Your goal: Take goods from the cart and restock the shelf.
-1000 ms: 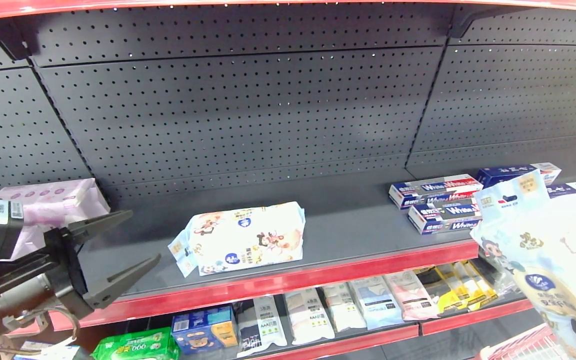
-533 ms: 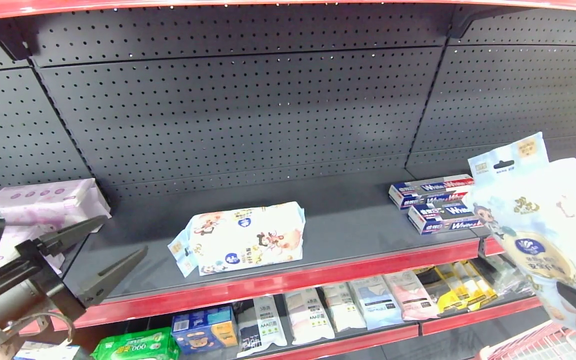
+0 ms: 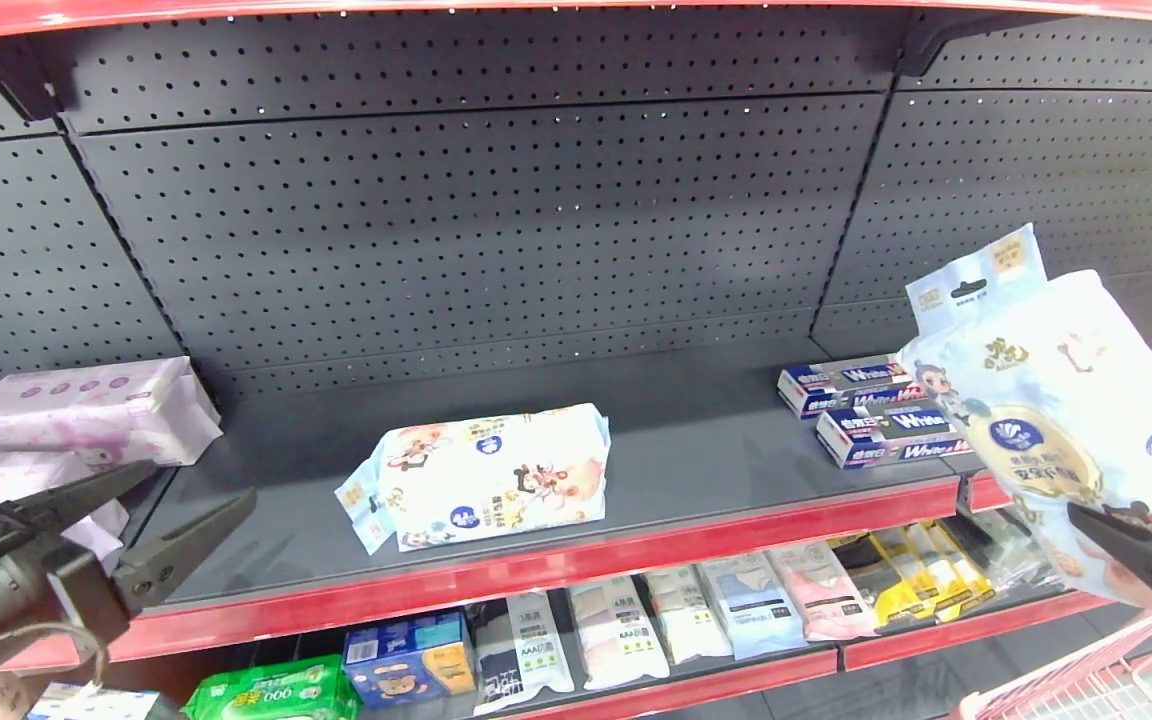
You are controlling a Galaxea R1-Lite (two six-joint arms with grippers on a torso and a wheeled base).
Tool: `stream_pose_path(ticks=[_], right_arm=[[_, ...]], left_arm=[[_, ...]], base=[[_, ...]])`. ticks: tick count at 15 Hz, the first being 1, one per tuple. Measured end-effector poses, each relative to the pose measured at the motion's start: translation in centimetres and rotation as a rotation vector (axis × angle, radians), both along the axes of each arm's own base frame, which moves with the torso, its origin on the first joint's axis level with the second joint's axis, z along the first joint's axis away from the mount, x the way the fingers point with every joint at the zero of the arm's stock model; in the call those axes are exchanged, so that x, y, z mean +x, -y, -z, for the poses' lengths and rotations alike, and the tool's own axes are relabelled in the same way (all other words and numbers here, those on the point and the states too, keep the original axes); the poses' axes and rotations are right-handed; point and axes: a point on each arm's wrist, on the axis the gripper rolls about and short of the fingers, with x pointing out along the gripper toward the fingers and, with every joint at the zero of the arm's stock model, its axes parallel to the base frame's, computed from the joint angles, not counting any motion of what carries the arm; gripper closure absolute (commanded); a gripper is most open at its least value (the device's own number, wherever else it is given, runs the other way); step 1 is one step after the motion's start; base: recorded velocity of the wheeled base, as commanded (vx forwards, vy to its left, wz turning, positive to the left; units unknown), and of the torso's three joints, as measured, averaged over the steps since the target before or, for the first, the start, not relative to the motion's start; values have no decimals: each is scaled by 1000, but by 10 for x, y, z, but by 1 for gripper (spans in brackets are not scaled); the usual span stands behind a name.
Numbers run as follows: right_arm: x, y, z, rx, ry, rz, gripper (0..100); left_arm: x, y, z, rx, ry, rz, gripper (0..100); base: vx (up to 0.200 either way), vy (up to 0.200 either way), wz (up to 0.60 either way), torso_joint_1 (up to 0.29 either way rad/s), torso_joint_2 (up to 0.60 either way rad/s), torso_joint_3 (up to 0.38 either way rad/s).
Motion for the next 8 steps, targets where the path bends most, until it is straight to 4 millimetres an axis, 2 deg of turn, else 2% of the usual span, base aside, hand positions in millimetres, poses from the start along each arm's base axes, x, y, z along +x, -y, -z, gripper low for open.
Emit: stream_pose_path(ticks=[3, 6, 8], right_arm=[[2, 0, -2, -9, 6, -2, 100], [2, 0, -6, -11, 20, 1, 100], [4, 1, -8, -12, 23, 6, 100]], left_arm=[[-37, 3, -16, 2, -87, 43, 0], [-65, 3, -35, 25, 31, 76, 0], [-81, 2, -34, 53, 46, 84, 0]], base=[[0, 0, 0, 0, 0, 0], [0, 0, 0, 0, 0, 0], [0, 0, 0, 0, 0, 0]])
